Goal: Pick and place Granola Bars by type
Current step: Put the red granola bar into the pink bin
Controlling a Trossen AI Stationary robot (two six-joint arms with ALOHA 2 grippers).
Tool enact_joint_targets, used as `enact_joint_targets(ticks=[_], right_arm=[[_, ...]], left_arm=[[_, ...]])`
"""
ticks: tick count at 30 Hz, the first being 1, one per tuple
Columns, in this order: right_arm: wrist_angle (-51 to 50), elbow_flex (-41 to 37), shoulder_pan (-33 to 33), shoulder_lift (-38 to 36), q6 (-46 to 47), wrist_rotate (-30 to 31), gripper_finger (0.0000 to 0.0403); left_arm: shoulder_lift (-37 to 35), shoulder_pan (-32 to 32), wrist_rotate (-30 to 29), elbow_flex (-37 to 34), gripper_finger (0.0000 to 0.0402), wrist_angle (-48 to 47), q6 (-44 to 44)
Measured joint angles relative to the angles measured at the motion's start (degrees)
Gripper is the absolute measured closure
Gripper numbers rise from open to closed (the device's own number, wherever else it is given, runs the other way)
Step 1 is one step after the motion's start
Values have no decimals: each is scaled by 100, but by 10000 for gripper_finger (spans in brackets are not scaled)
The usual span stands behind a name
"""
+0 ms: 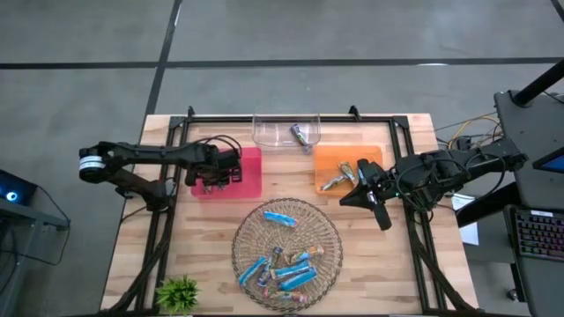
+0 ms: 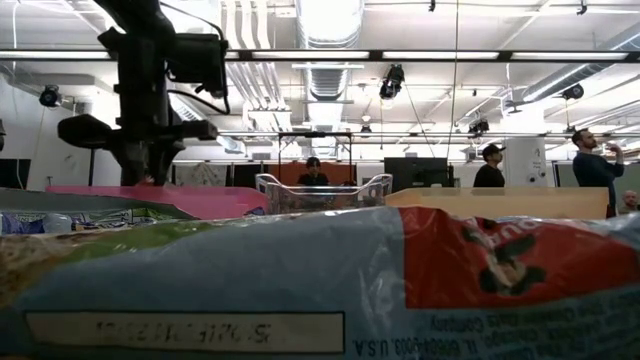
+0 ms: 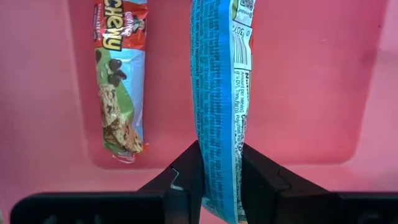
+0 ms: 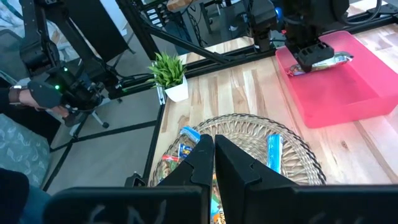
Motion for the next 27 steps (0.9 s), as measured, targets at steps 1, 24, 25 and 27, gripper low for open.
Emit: enact_joint_targets(ticks=[1,24,25,27], right_arm=[[0,0,0,0,0,0,394],[0,2,0,0,24,2,394],[0,0,0,0,24,0,394],[0,0,0,0,23,1,394]], left_arm=[[0,0,5,-5,332,-6,1],[0,176,21,-8,332,65,390],[0,181,21,-8,332,78,390],[0,181,21,-8,329,90,441]])
